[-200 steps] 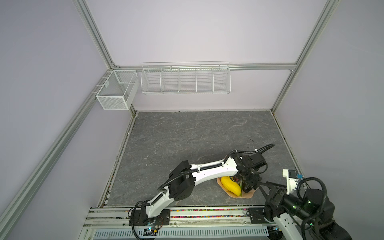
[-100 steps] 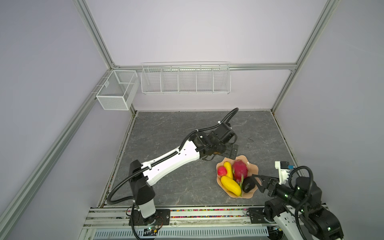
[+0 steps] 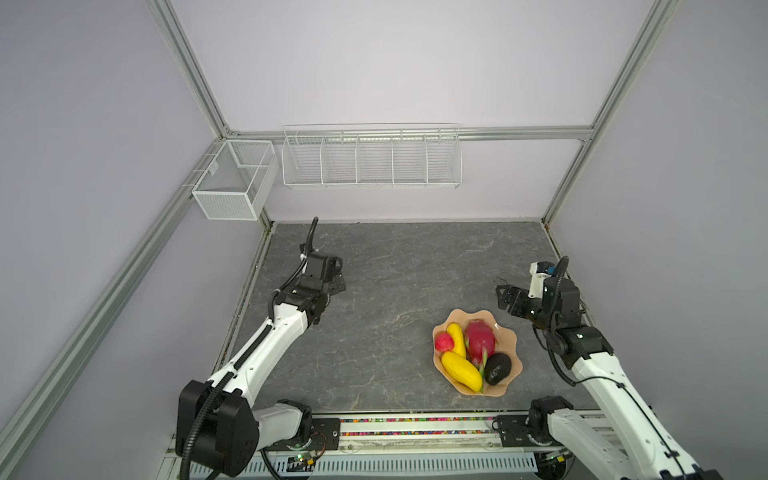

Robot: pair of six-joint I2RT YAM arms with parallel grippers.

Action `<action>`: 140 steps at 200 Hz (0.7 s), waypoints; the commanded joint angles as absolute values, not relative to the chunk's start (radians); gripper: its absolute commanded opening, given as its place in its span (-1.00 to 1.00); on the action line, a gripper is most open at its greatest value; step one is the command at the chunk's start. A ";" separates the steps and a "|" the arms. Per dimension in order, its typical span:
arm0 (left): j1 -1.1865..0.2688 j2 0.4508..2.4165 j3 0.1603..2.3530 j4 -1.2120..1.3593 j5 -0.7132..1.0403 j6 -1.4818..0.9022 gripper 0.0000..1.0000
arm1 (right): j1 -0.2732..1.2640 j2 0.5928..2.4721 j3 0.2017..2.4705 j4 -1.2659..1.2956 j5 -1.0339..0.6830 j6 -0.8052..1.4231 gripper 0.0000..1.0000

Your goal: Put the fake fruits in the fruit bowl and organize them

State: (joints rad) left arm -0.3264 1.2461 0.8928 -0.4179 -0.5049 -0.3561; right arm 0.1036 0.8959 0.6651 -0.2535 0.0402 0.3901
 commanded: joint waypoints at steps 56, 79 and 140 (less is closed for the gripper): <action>-0.244 1.446 0.425 0.790 -0.652 0.082 0.99 | -0.032 1.258 0.338 0.662 0.217 0.104 0.78; -0.185 1.530 0.443 0.850 -0.548 0.040 0.99 | -0.031 1.346 0.331 0.802 0.208 0.058 0.78; -0.114 1.535 0.405 0.855 -0.455 -0.049 0.99 | -0.039 1.514 0.365 0.878 0.063 0.007 0.76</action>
State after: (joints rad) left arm -0.1211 1.5402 0.4011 0.8379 -0.4980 -0.0189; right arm -0.0368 1.5291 0.3244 0.8879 0.1127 0.0559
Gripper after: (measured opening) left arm 0.993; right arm 0.887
